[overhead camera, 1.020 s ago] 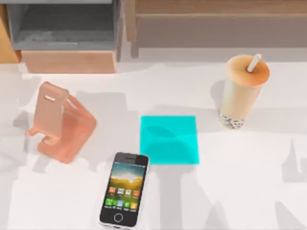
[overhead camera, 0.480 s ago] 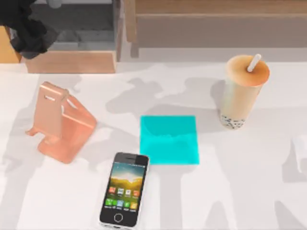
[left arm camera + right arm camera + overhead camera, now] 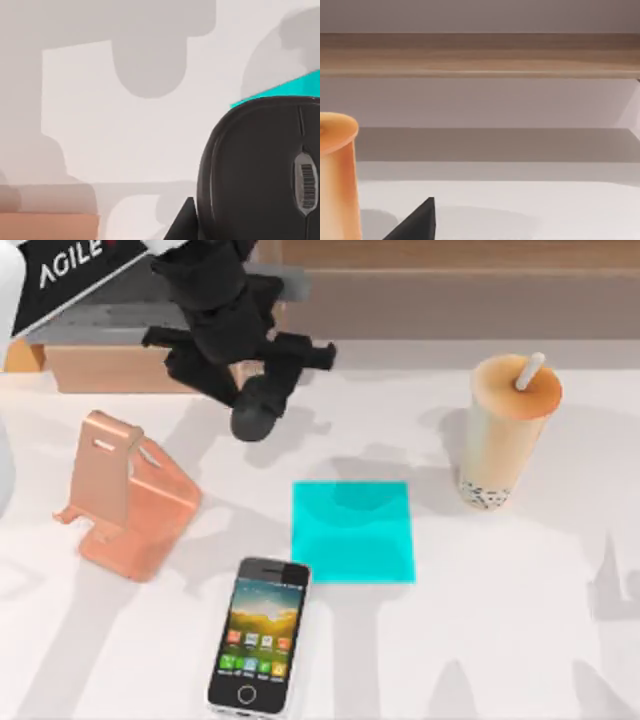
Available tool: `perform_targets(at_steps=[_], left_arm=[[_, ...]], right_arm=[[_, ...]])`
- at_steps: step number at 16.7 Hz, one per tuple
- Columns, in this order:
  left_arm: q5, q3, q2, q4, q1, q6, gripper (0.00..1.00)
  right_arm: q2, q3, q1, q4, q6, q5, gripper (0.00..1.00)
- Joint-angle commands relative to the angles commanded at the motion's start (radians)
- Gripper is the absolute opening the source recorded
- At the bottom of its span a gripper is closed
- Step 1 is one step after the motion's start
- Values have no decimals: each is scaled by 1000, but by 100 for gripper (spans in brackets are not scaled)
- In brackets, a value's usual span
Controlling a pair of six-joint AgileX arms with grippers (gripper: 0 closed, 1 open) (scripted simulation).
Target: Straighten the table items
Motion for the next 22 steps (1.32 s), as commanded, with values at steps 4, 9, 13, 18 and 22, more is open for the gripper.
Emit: perform_targets(at_steps=[4, 9, 13, 18, 22], left_arm=[[-67, 13, 96, 7, -155, -368, 0], [-133, 9, 166, 19, -268, -603, 0], [-140, 7, 172, 20, -278, -623, 0], [-139, -6, 173, 35, -276, -621, 0], [-140, -21, 179, 55, -278, -623, 0]], right_arm=[[0, 0, 0, 0, 0, 0, 100], [0, 0, 0, 0, 0, 0, 100], [0, 0, 0, 0, 0, 0, 100], [0, 0, 0, 0, 0, 0, 100], [0, 0, 0, 0, 0, 0, 100]])
